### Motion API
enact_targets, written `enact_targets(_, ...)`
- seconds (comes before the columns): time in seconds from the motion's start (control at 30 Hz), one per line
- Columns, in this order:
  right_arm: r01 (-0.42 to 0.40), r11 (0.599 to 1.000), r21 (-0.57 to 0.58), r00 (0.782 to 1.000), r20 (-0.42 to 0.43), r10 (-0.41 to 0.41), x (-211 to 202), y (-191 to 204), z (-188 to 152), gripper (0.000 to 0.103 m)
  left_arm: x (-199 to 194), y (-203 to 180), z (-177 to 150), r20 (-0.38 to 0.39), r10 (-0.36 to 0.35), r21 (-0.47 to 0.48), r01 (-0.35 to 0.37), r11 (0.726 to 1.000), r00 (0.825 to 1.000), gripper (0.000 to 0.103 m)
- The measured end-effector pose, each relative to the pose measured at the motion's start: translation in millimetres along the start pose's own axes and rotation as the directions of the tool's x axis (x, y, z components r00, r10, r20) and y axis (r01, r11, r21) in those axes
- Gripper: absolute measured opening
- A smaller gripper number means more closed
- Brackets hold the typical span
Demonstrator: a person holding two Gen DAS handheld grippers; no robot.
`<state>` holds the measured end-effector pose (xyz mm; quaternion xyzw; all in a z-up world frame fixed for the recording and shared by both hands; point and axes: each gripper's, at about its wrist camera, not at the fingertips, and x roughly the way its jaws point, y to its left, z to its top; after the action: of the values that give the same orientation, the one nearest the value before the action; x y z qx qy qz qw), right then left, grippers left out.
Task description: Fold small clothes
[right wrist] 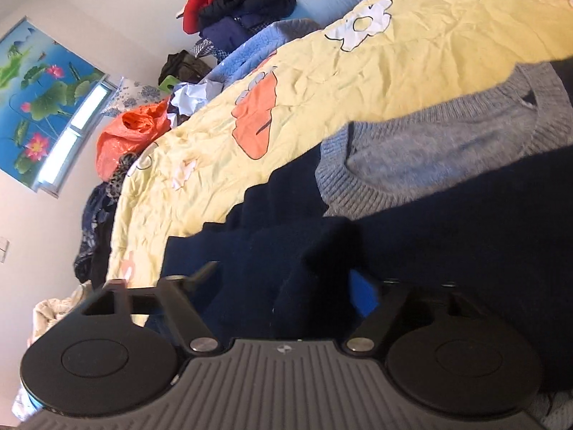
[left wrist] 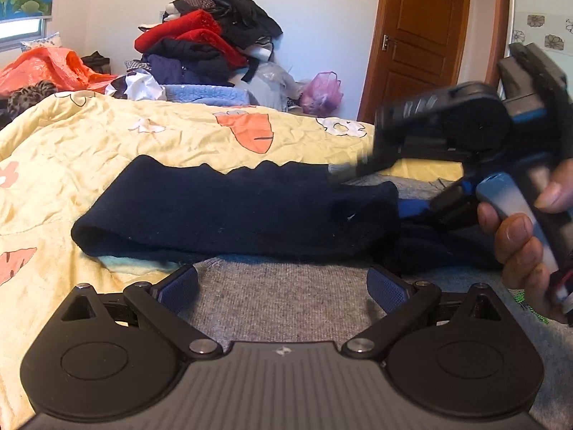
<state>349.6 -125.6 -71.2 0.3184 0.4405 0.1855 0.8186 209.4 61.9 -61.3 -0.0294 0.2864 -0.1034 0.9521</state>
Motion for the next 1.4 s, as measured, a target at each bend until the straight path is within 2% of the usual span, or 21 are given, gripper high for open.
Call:
enact_targets(0.03,0.012,1.0,-0.006,1.0,-0.003,-0.012,2.3,1.1,-1.2,0.029,0.2,0.6,0.0,-0.001,-0.001,-0.004,0.001,1.0,1.0,0.102)
enact_targets(0.07,0.034,0.999,-0.016,0.999,-0.007,-0.034,4.5,1.7,-2.5,0.021,1.3,1.5,0.4,-0.002,-0.002,-0.01,0.002,1.0,1.0,0.102)
enact_targets(0.13,0.042,0.998,-0.045,0.999,0.002,-0.042,4.6,-0.9,-5.3,0.02,1.3,2.6,0.6,-0.001,0.001,-0.019,-0.001,1.0,1.0,0.102)
enact_targets(0.23,0.054,0.991,-0.124,0.997,0.058,-0.048,-10.2,6.4,-3.0,0.019,1.8,3.2,0.9,-0.001,0.003,-0.02,-0.003,1.0,1.0,0.102)
enact_targets(0.33,0.041,0.977,-0.212,0.996,0.092,-0.021,-34.0,20.3,14.3,0.019,1.6,2.2,0.8,-0.002,0.007,-0.012,-0.007,1.0,1.0,0.102)
enact_targets(0.47,0.133,0.937,-0.322,0.988,0.115,-0.1,-69.0,19.1,40.5,0.019,0.5,2.8,0.7,0.008,0.01,-0.017,-0.01,1.0,1.0,0.102)
enact_targets(0.63,0.263,0.916,-0.304,0.963,0.139,-0.231,-98.3,-27.5,55.5,0.019,1.0,2.0,0.6,0.005,0.015,-0.021,-0.015,1.0,1.0,0.102)
enact_targets(0.83,0.328,0.918,-0.222,0.944,0.12,-0.309,-100.0,-81.7,43.7,0.019,0.8,0.3,0.3,0.005,0.022,-0.014,-0.022,1.0,1.0,0.102)
enact_targets(0.87,0.334,0.917,-0.218,0.942,0.119,-0.315,-97.0,-85.3,39.4,0.02,0.6,0.1,0.2,0.005,0.025,-0.014,-0.025,1.0,1.0,0.102)
enact_targets(0.9,0.342,0.915,-0.212,0.939,0.12,-0.323,-94.2,-88.5,36.1,0.028,0.9,-0.1,0.5,0.003,0.027,-0.013,-0.027,1.0,1.0,0.102)
enact_targets(0.93,0.351,0.914,-0.203,0.935,0.129,-0.33,-91.8,-90.8,32.7,0.041,1.3,-0.6,0.6,0.001,0.031,-0.013,-0.031,0.999,1.0,0.102)
enact_targets(1.0,0.365,0.915,-0.17,0.926,0.165,-0.339,-93.9,-93.8,27.7,0.059,0.1,-1.2,1.1,0.006,0.04,-0.007,-0.04,0.999,0.999,0.102)
enact_targets(1.03,0.364,0.921,-0.136,0.921,0.199,-0.335,-99.5,-94.8,26.9,0.062,-3.4,-2.4,1.4,0.021,0.044,0.005,-0.044,0.999,0.999,0.102)
enact_targets(1.13,0.312,0.95,-0.007,0.903,0.314,-0.294,-124.5,-104.6,22.9,0.063,-23.5,-11.3,10.4,0.102,0.034,0.081,-0.042,0.996,0.994,0.102)
enact_targets(1.17,0.276,0.961,0.022,0.906,0.327,-0.268,-131.4,-109.3,21.3,0.064,-30.3,-13.1,18.2,0.134,0.01,0.1,-0.024,0.995,0.991,0.102)
enact_targets(1.23,0.241,0.97,0.044,0.925,0.293,-0.243,-133.7,-117.4,20.4,0.064,-33.4,-11.6,38.6,0.169,-0.009,0.114,-0.01,0.993,0.986,0.102)
enact_targets(1.3,0.26,0.964,0.052,0.937,0.23,-0.264,-126.7,-123.8,22.1,0.064,-18.8,0.7,61.3,0.134,0.012,0.071,-0.022,0.997,0.991,0.102)
enact_targets(1.4,0.247,0.968,0.053,0.943,0.218,-0.253,-120.6,-130.4,22.5,0.064,23.4,36.7,82.9,0.004,0.038,-0.079,-0.037,0.996,0.999,0.102)
